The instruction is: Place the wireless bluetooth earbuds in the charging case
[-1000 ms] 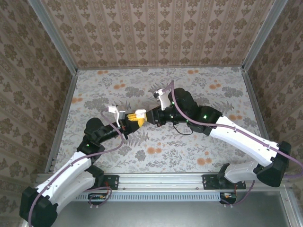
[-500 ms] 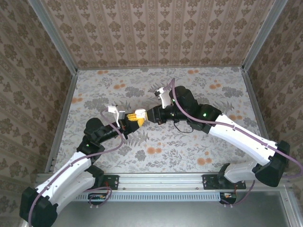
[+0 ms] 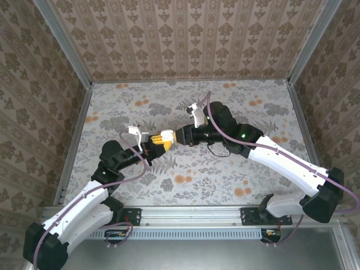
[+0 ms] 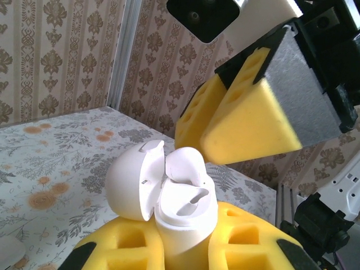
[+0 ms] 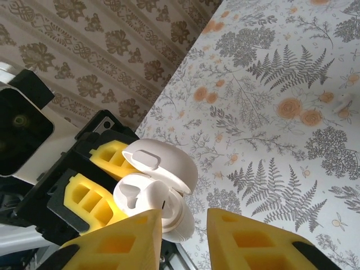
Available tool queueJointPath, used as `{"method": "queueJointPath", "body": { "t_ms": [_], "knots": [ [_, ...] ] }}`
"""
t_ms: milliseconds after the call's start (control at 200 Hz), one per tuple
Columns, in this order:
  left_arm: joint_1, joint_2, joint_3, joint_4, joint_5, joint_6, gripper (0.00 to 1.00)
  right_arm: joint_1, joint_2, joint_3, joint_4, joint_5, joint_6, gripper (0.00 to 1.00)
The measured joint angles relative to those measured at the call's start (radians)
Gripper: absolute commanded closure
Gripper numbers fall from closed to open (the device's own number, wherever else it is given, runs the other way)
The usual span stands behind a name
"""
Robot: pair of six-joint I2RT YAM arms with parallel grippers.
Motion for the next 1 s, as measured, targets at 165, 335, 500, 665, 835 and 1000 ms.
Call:
{"method": "queueJointPath", "body": {
  "t_ms": [165, 335, 500, 665, 835, 1000],
  "knots": [
    [-0.007, 0.000, -0.007, 0.020, 0.014, 0.077, 1.00, 0.000, -0.027, -0.004, 0.007, -0.010, 0.001, 0.70],
    [-0.019, -0.010, -0.057, 0.059, 0.035, 0.189, 1.00, -0.006, -0.028, -0.009, 0.004, -0.010, 0.004, 0.70],
    [-0.028, -0.041, -0.063, 0.035, 0.040, 0.295, 1.00, -0.060, -0.030, -0.013, -0.043, 0.048, 0.017, 0.69],
    [-0.038, -0.117, -0.063, -0.032, 0.015, 0.395, 1.00, -0.084, -0.004, -0.012, -0.089, 0.091, 0.027, 0.69],
    [-0.040, -0.188, -0.064, -0.124, -0.053, 0.498, 1.00, -0.085, 0.082, -0.011, -0.105, 0.101, 0.030, 0.67],
    [-0.051, -0.249, -0.064, -0.214, -0.131, 0.591, 1.00, -0.085, 0.187, 0.005, -0.110, 0.109, 0.030, 0.69]
  ]
}}
